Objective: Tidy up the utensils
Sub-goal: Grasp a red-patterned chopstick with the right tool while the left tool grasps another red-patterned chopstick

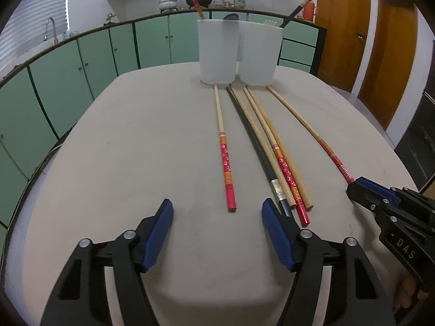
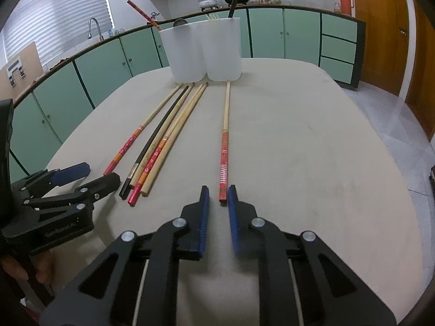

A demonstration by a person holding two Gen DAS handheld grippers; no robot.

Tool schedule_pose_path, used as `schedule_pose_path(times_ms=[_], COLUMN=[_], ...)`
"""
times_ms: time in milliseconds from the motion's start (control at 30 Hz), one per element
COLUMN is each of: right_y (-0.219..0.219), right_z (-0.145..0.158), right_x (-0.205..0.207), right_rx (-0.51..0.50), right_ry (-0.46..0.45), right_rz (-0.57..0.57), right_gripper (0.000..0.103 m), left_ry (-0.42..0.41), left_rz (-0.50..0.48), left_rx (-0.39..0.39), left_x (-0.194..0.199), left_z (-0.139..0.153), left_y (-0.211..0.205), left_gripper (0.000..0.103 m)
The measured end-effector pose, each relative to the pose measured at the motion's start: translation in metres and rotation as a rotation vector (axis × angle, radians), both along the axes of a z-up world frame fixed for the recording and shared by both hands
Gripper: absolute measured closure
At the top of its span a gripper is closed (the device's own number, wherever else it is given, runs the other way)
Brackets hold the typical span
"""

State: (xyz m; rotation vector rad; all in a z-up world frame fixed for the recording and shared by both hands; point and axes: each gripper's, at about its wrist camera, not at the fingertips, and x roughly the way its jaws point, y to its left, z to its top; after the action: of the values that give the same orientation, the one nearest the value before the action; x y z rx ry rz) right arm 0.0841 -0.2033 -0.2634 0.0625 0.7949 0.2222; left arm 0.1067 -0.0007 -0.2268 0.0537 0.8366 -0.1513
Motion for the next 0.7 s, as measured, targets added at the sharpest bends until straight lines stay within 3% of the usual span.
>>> schedule_pose_path(times_ms=[133,300,467,667,700], right_y=[-0.002,-0.004,0.0,0.001,0.001], right_z=[0.0,-0.001,-0.001,-0.001,-0.001], right_x=[0.001,0.001,0.003,0.001,0.001], right_rx=[0.02,0.032,0.005,-0.007,-0.009], right_ry=[0.007,0.014,0.01,0.008,0.008], right_rz=[-0.002,-0.002,-0.005,-0.008,-0.01], right_gripper=[0.09,0.09,0.09,0.092,0.096], left_ry=[0.006,0.016,0.01,0.008,0.006], left_rz=[0.008,0.029,0.028,0.028,0.032], left_rx=[-0.029,-0.047,-0.005,0.008,0.01], left_x=[0.005,0.012,0.012,0.01,0.009], left_z=[0.0,0.001,0.0,0.0,0.0], left_y=[0.003,0.006,-0.003,-0.007,-0.007], left_gripper=[0.047,0.073,0.076,0.072,0.077])
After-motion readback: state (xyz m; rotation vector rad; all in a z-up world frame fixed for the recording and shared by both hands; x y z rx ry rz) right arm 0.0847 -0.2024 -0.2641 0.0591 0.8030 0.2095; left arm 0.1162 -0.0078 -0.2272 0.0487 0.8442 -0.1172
